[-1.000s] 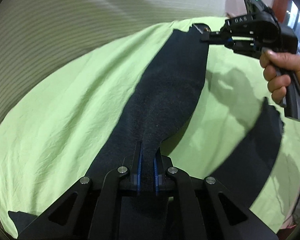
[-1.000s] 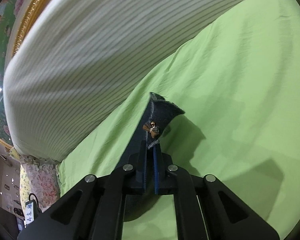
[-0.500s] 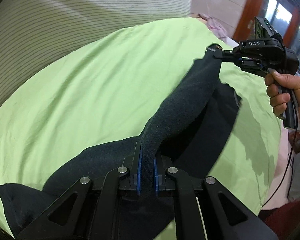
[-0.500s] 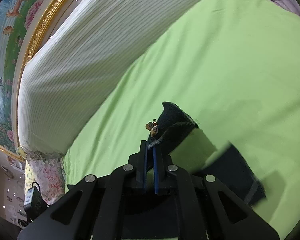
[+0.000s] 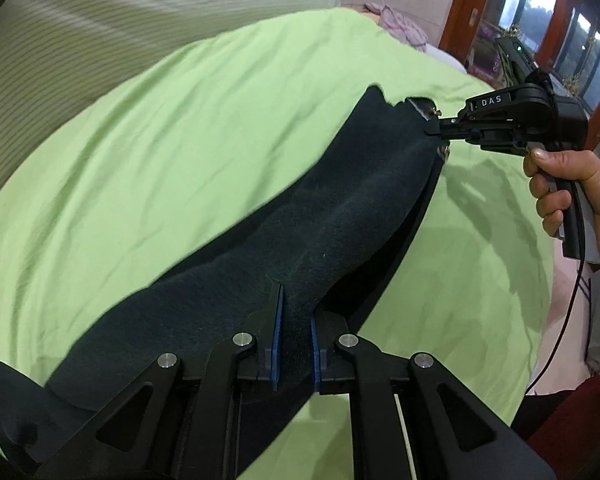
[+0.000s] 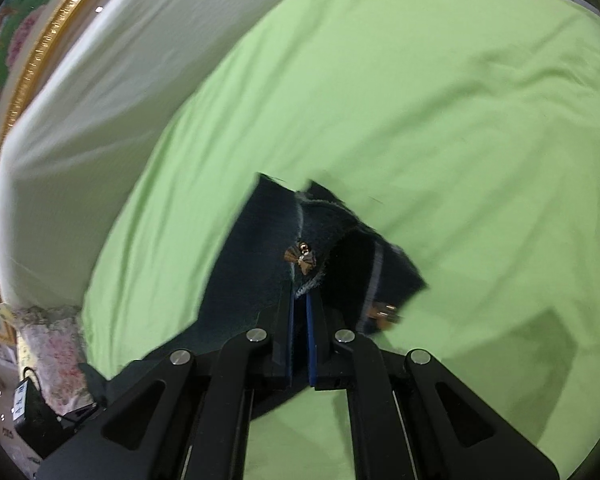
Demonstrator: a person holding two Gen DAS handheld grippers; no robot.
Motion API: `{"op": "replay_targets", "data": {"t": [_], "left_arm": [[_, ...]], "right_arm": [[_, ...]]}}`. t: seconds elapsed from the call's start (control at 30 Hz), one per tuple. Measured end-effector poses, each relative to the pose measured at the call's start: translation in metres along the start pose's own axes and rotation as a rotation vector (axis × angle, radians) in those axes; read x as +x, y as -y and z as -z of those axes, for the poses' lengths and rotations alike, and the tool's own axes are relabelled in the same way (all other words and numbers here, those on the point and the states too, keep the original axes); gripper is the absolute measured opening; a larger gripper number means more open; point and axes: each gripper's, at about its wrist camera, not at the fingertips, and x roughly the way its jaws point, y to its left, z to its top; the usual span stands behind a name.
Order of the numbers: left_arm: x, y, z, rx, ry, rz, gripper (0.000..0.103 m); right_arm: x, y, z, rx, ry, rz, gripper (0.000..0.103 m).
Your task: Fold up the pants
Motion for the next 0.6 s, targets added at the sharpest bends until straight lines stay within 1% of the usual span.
{"op": "replay_targets", "data": {"t": [0.07,0.13,0.17,0.23,0.27,0.3,0.33,0.37,0.4,0.43,0.5,0.53,0.6], "left_arm": [[0.007,0.003,0.004,-0.012,-0.016,-0.019,0.018],[0.01,0.005,0.007,-0.036,-0.028,-0.039,0.022],[0.008,0.005,0.008,-0.046,-0.026,-0.044,0.023],[0.0,0.003,0.011,-0.082,-0.015,-0.061,0.039],[-0.005,0.001,0.013,-0.106,-0.005,-0.069,0.043],[-0.012,-0.003,0.016,-0.139,0.004,-0.079,0.051],[-0.02,-0.008,0.021,-0.173,0.015,-0.086,0.053],[-0.025,-0.013,0.023,-0.208,0.021,-0.094,0.055],[-0.029,-0.017,0.027,-0.242,0.021,-0.104,0.059],[-0.035,-0.023,0.03,-0.286,0.022,-0.116,0.061],[-0.046,-0.038,0.039,-0.378,0.033,-0.128,0.062],[-0.052,-0.049,0.046,-0.444,0.031,-0.138,0.062],[-0.059,-0.066,0.053,-0.534,0.027,-0.145,0.062]], "right_arm": [[0.004,0.003,0.004,-0.007,-0.007,0.029,0.006],[0.01,0.009,0.005,0.02,-0.034,0.033,0.007],[0.01,0.01,0.005,0.028,-0.039,0.04,0.009],[0.007,0.008,0.003,0.029,-0.043,0.049,0.014],[0.004,0.007,0.002,0.026,-0.038,0.053,0.019],[-0.002,0.006,0.001,0.02,-0.026,0.058,0.025],[-0.007,0.003,0.001,0.015,-0.008,0.06,0.028],[-0.013,0.007,0.001,0.01,0.008,0.058,0.033],[-0.021,0.005,0.0,0.003,0.034,0.052,0.038],[-0.027,0.003,-0.001,-0.006,0.051,0.044,0.038],[-0.035,-0.004,0.0,-0.029,0.07,0.016,0.038],[-0.038,-0.01,0.001,-0.05,0.072,-0.001,0.038],[-0.04,-0.026,0.006,-0.109,0.059,-0.039,0.038]]}}
